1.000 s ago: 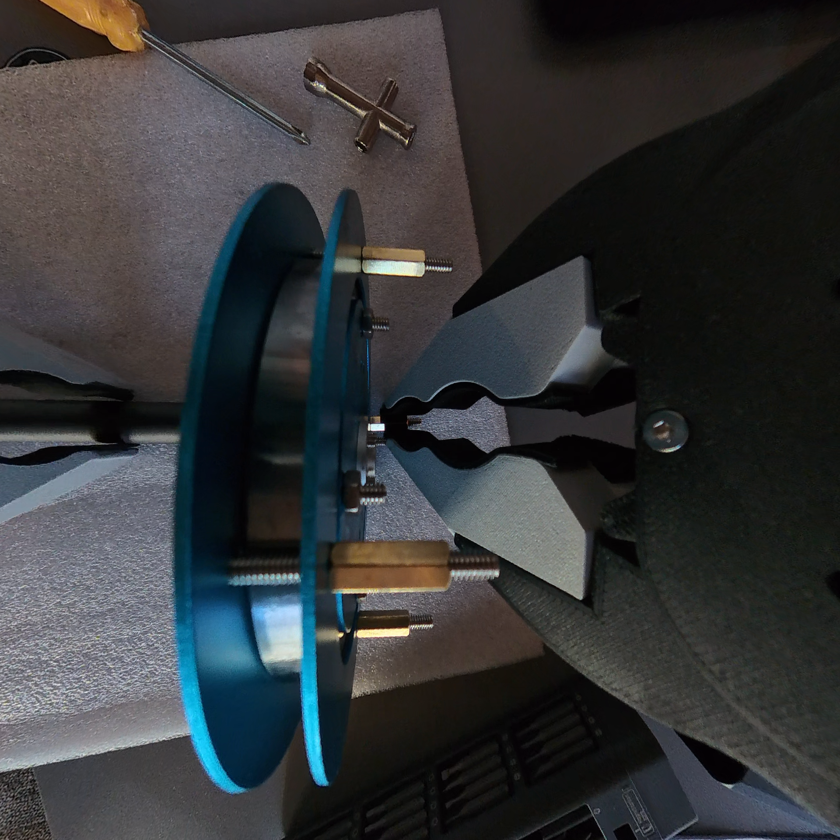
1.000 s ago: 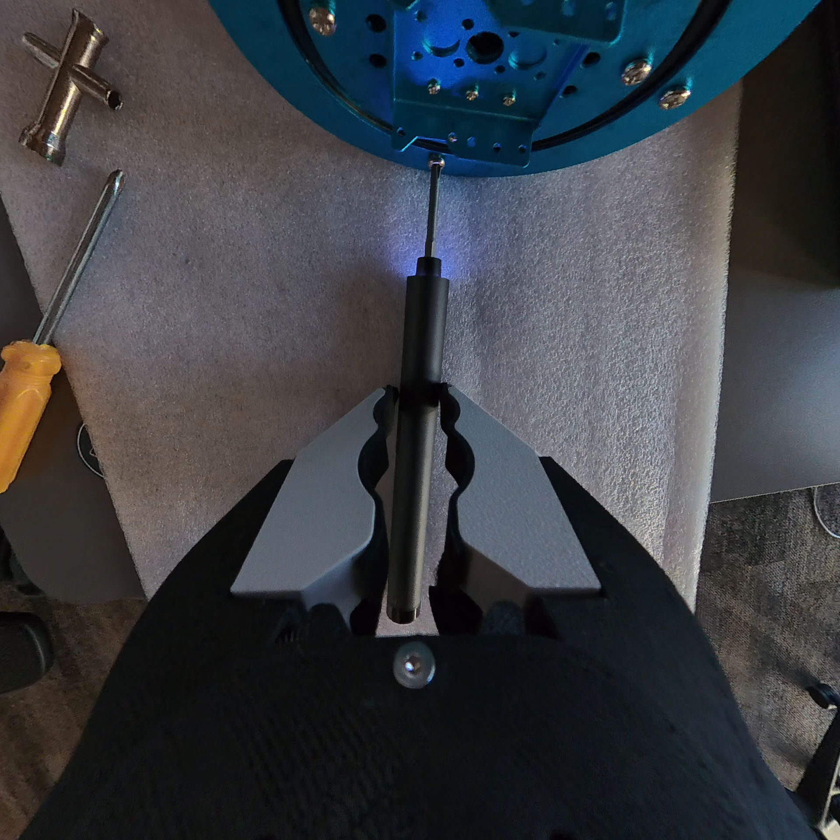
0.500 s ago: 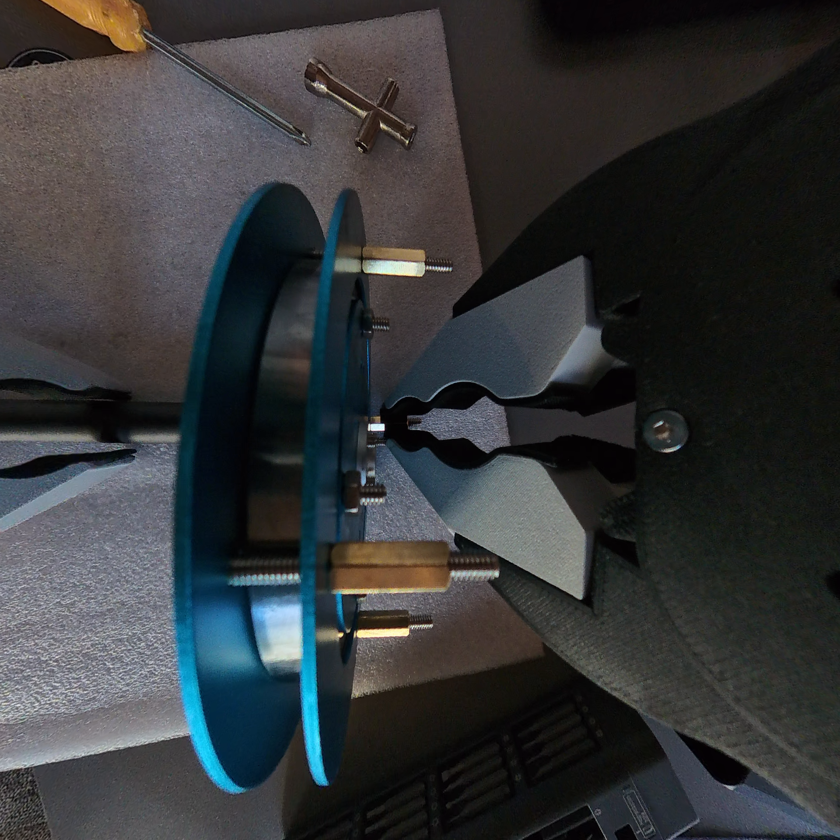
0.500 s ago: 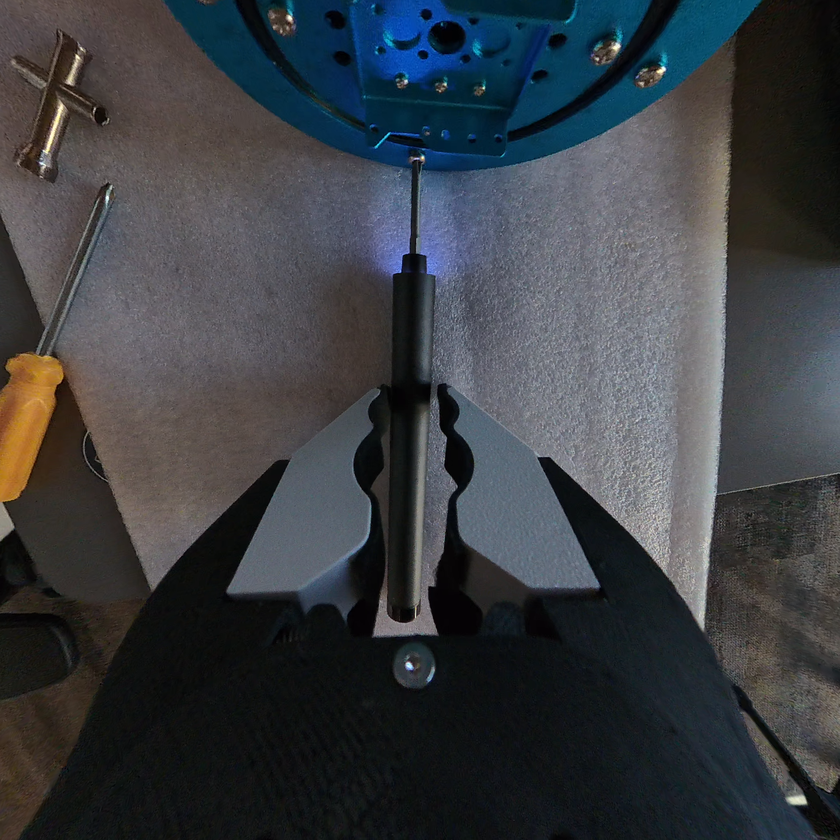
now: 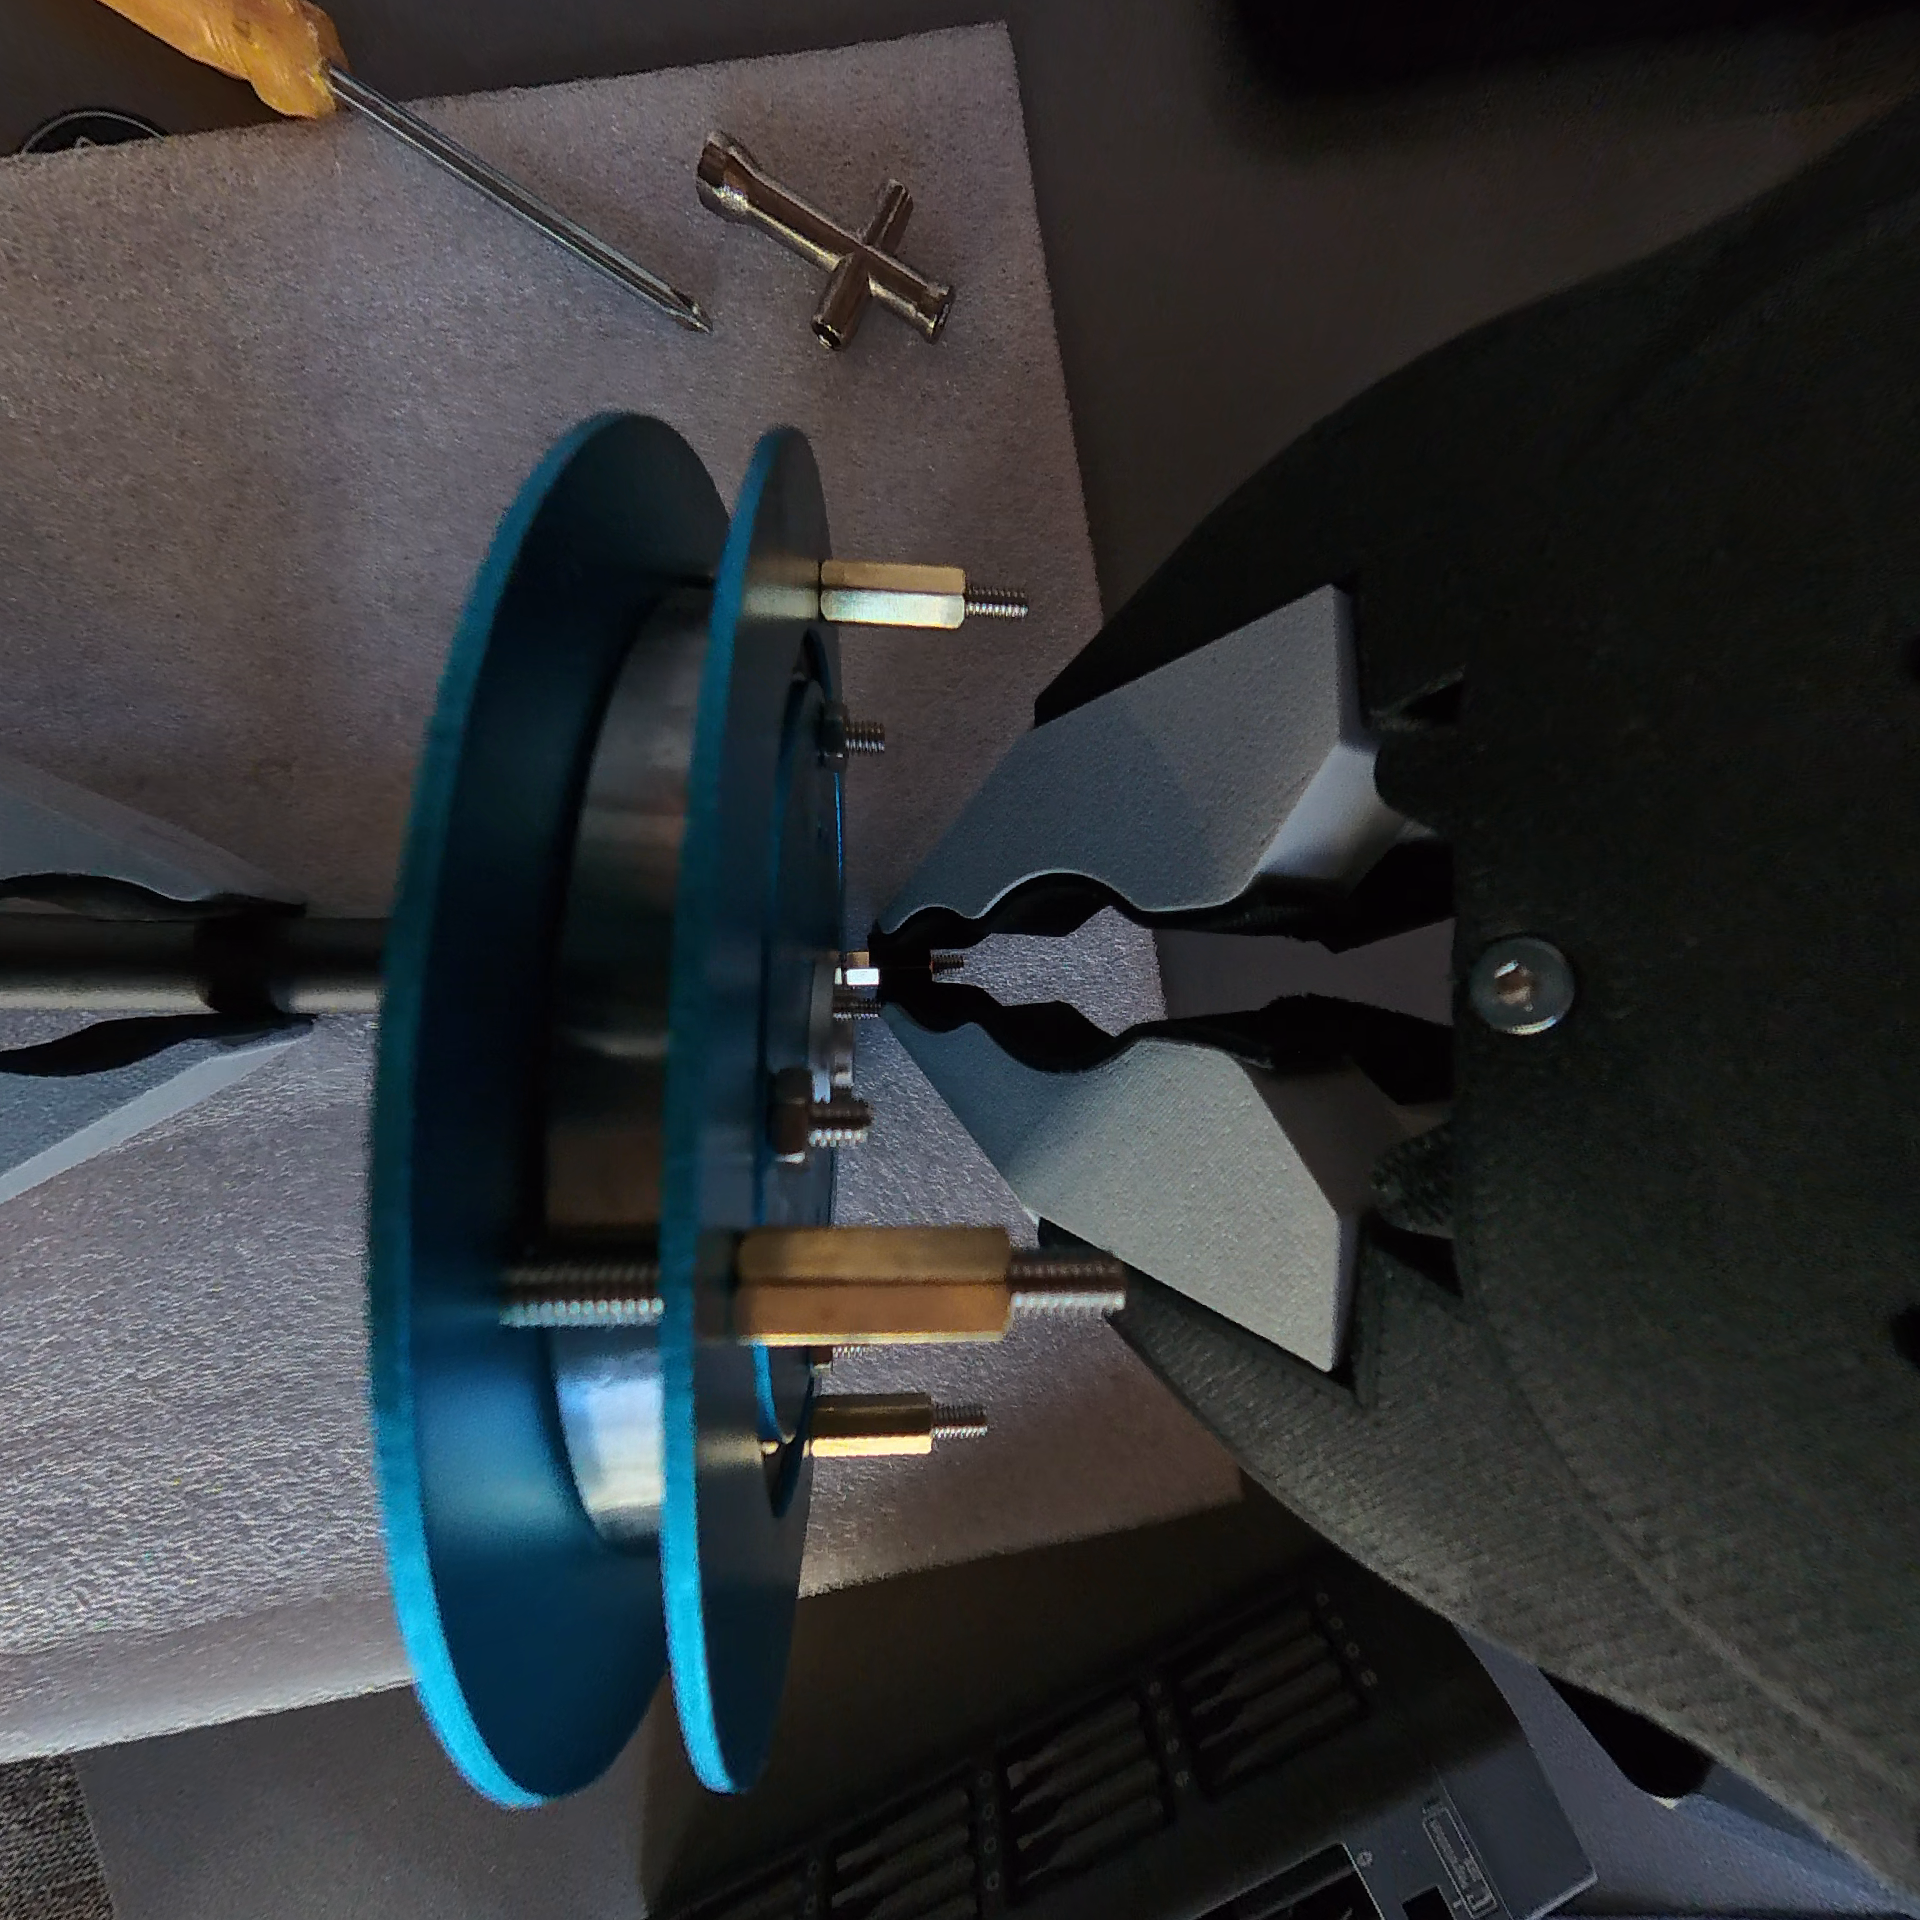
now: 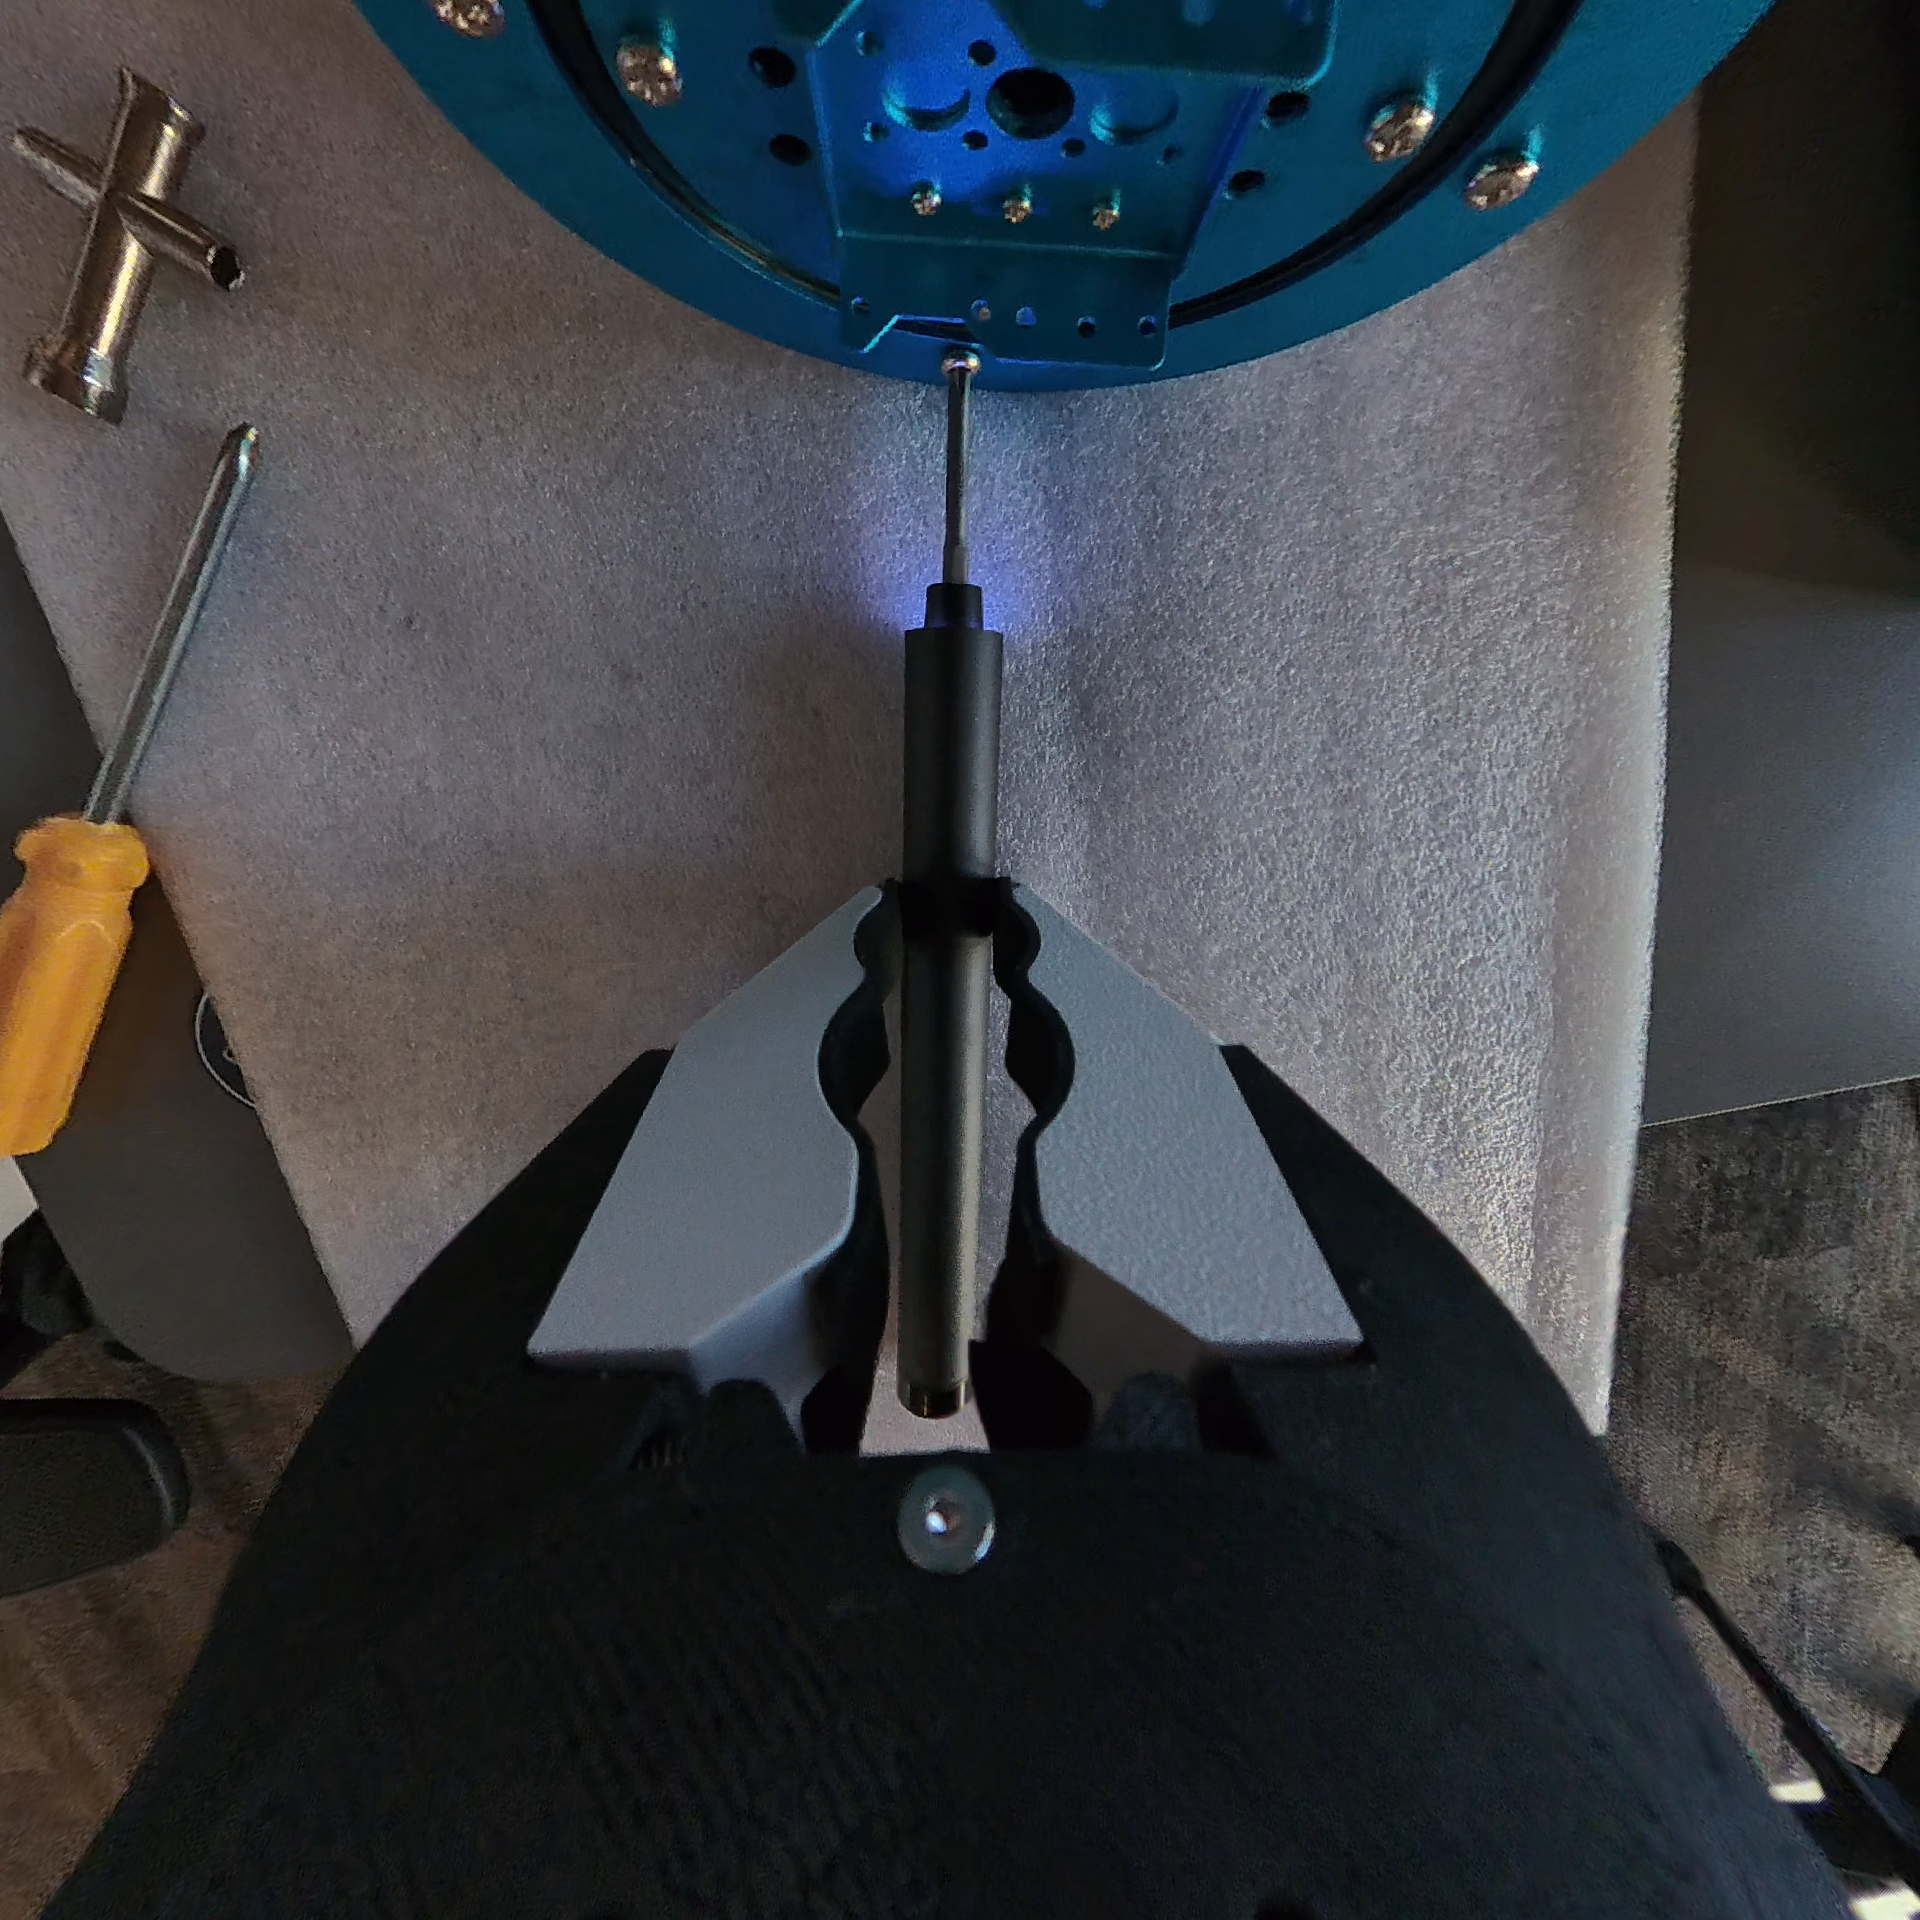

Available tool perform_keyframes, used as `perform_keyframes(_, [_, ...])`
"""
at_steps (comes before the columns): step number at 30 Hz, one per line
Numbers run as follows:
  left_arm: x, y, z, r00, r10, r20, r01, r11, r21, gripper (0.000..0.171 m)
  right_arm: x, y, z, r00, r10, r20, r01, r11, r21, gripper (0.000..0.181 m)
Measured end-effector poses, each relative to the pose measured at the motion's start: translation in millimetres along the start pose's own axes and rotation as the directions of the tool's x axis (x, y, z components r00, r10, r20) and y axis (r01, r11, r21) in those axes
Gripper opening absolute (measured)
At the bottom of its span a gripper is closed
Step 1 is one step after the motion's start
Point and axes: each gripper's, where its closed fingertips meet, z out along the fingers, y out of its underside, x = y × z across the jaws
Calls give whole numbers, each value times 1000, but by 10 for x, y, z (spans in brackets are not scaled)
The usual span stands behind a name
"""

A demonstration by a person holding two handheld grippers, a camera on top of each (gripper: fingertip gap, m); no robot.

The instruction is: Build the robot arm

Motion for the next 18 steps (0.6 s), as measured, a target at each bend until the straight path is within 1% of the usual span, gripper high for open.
perform_keyframes(9, [1, -3, 2, 1000, 1, 0, -1, 1000, -4, 4, -9, -1, 0, 1000, 4, 14, -4, 1000, -3, 15])
perform_keyframes(14, [1, -4, 2, 1000, -3, 0, 3, 1000, -4, 4, -12, -5, 2, 998, 39, 40, -38, 999, -17, 15])
perform_keyframes(18, [1, -5, 2, 1000, -11, -4, 11, 1000, -6, 4, -13, -7, 2, 999, 25, 41, -24, 1000, -13, 15])
